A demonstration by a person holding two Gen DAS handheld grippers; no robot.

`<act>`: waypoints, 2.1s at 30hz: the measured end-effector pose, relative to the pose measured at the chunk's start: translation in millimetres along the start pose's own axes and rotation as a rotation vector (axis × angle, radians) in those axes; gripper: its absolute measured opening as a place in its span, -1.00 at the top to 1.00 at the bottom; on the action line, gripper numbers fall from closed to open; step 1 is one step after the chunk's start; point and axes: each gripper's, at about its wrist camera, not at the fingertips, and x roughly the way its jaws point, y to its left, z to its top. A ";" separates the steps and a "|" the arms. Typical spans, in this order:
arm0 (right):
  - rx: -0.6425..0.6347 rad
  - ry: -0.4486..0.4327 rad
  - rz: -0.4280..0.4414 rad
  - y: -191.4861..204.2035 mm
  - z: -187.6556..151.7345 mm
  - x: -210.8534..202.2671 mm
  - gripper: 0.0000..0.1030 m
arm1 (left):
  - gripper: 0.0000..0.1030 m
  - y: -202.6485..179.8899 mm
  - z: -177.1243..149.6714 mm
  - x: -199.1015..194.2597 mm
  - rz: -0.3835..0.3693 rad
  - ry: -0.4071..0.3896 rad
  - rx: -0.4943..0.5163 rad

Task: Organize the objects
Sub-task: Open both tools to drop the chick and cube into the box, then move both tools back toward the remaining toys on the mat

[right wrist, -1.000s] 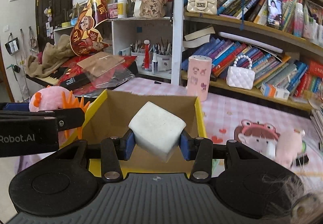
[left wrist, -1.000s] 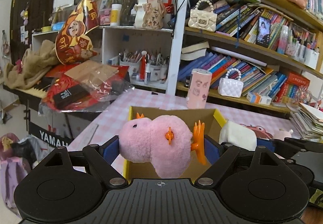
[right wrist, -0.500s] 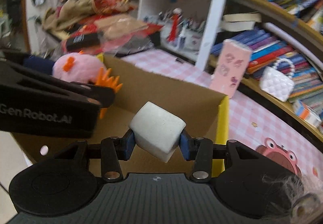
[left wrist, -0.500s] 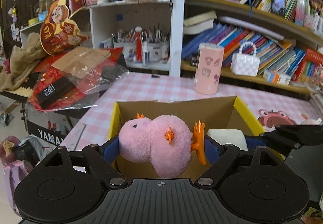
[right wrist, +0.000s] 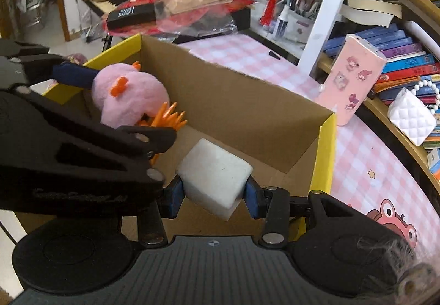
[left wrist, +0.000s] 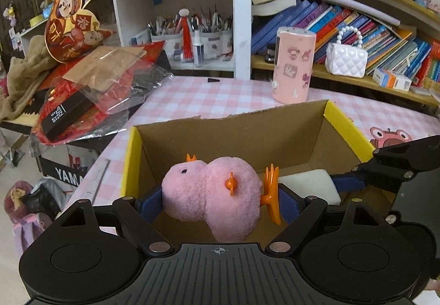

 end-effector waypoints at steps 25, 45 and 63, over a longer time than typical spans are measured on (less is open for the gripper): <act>0.201 -0.299 -0.142 12.5 -17.3 -93.1 -0.13 | -0.77 24.2 -13.8 -102.6 0.022 -0.211 -0.143; 0.335 -0.256 -0.232 81.6 -99.1 -151.4 -0.21 | -0.77 34.3 -96.4 -161.8 0.033 -0.182 -0.218; 0.443 -0.151 -0.281 131.5 -175.0 -188.8 -0.34 | -0.77 17.0 -163.4 -197.2 -0.019 -0.066 -0.122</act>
